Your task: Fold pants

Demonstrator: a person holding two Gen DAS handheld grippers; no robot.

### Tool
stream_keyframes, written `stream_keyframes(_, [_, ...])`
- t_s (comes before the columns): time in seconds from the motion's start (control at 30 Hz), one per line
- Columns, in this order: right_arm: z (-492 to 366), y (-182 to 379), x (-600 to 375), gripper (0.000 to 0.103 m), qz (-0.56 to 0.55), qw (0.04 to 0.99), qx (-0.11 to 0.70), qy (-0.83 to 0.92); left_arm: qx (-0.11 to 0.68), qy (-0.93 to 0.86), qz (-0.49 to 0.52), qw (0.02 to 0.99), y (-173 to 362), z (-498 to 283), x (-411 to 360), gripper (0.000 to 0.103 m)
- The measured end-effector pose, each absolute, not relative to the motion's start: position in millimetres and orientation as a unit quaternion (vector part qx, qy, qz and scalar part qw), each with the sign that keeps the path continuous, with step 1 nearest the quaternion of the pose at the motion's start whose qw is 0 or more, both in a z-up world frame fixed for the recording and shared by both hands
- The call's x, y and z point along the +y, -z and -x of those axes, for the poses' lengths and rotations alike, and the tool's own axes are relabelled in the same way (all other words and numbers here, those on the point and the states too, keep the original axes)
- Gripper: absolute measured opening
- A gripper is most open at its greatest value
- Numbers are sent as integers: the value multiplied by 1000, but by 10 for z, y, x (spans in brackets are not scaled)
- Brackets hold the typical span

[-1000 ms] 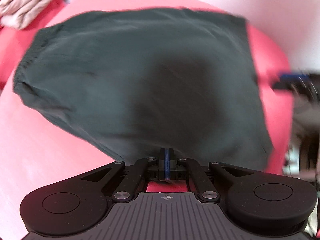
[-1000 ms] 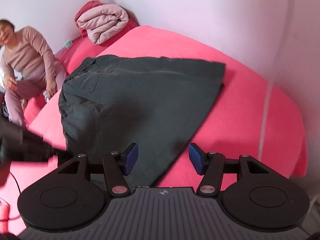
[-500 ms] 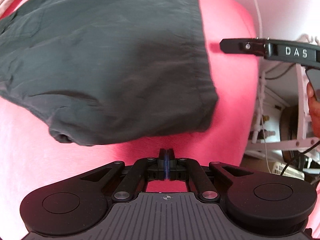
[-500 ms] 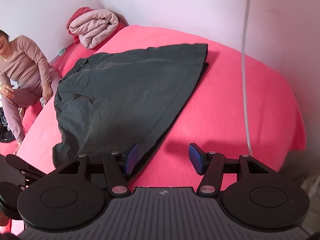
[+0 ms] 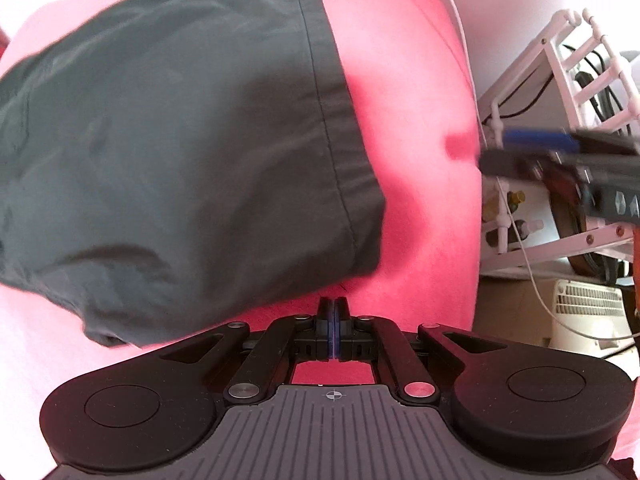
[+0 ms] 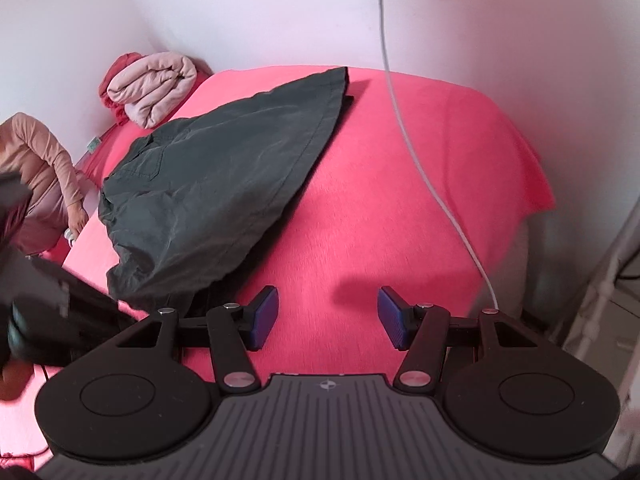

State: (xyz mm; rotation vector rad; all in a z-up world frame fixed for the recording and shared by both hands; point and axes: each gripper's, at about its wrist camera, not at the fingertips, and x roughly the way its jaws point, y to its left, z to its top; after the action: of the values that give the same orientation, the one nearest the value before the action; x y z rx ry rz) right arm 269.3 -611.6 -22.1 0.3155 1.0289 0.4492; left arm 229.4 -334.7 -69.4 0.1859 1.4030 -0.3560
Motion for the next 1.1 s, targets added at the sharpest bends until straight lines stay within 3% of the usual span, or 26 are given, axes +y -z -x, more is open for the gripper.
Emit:
stream_keyframes(0.37, [-2166, 205, -5905, 62, -207, 810, 495, -234, 608, 171, -129, 765, 292, -3096, -3006, 49])
stream_keyframes(0.6, [-2287, 305, -5580, 64, -263, 795, 494, -236, 591, 196, -185, 760, 308, -3758, -3071, 56])
stream_keyframes(0.7, [-2416, 368, -5443, 65, -285, 788, 494, -232, 586, 204, -192, 761, 323, -4019, -3101, 72])
stream_keyframes(0.8, [-2527, 399, -5350, 74, -300, 781, 496, -232, 579, 210, -193, 764, 325, -4171, -3120, 78])
stream_keyframes(1.1, [-2790, 374, -5321, 76, -257, 789, 516, -212, 576, 214, -197, 763, 444, -4305, -3163, 77])
